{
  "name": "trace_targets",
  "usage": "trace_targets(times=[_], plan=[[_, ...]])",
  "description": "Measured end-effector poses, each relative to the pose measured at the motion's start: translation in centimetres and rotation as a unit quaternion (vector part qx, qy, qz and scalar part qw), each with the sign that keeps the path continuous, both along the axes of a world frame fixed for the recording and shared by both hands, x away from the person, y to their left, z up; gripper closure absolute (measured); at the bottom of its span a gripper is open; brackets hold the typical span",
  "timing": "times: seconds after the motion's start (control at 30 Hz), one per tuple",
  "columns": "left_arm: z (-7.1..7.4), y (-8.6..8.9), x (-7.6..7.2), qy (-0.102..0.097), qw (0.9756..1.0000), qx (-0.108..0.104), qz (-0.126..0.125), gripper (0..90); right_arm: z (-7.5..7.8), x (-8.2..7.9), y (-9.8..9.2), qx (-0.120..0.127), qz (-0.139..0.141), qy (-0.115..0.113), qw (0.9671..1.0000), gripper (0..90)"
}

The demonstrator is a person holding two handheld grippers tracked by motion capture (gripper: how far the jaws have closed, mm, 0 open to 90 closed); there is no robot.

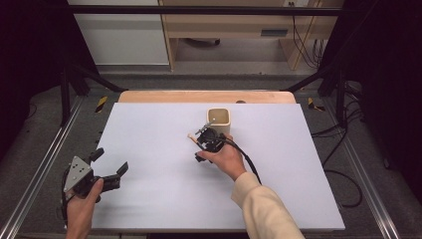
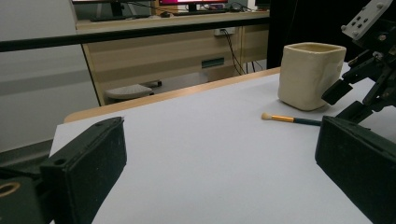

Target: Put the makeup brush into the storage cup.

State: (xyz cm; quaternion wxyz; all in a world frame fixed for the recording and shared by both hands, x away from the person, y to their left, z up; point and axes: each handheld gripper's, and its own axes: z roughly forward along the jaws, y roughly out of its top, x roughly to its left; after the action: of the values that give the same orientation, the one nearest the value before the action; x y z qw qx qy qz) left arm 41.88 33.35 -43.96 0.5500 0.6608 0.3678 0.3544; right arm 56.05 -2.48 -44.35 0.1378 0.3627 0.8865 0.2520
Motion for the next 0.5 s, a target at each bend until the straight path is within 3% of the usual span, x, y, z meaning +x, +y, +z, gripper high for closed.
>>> trace_targets(times=[0.2, 0.5], plan=[[0.0, 0.0, 0.01, 0.0, 1.0, 0.0, 0.0, 1.4, -0.3, 0.04, 0.23, -0.003, -0.01, -0.004, 0.9999, 33.2], [0.01, -0.03, 0.0, 0.001, 1.0, 0.004, -0.001, 1.6, -0.58, 0.1, 0.42, 0.015, -0.025, -0.015, 0.9995, 46.4]])
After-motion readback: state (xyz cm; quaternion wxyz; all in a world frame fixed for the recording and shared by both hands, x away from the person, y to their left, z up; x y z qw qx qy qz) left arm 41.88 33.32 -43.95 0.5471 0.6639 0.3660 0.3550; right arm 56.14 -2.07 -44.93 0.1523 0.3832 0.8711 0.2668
